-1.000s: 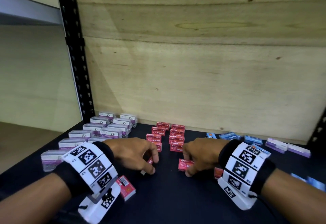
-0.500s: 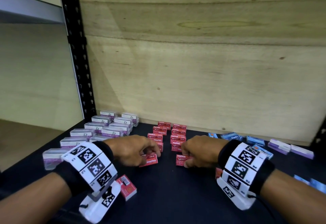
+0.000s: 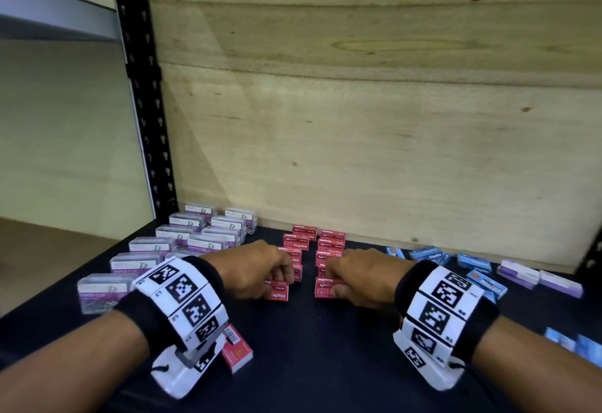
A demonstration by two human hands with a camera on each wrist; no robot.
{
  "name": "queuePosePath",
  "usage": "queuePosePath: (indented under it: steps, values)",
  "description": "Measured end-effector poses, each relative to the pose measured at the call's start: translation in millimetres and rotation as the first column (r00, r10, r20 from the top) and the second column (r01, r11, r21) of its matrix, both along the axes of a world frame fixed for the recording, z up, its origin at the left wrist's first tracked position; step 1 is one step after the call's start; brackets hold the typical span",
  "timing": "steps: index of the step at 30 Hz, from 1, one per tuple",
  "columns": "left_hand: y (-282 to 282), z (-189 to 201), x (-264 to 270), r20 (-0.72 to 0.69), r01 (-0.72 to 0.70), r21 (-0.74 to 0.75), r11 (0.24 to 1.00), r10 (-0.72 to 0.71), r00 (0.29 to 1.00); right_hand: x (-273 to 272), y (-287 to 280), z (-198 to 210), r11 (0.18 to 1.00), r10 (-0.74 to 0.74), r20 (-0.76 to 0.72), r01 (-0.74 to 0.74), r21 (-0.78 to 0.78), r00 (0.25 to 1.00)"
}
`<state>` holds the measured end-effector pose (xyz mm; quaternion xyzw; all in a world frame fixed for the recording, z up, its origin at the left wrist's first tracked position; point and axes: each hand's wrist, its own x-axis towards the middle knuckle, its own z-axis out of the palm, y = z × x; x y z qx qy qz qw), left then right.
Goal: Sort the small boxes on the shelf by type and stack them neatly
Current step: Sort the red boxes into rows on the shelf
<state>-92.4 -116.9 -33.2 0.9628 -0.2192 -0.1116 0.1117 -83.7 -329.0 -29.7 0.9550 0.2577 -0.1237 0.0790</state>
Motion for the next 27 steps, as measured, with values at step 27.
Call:
queuePosePath:
  steps: [27]
  values:
    - [23.0,31.4,-32.7,-0.276,0.029,0.185,0.982,0.024,0.961,-8.9,-56.2,30.5,0.984,-0.176,-0.095,0.175,-0.014,0.980]
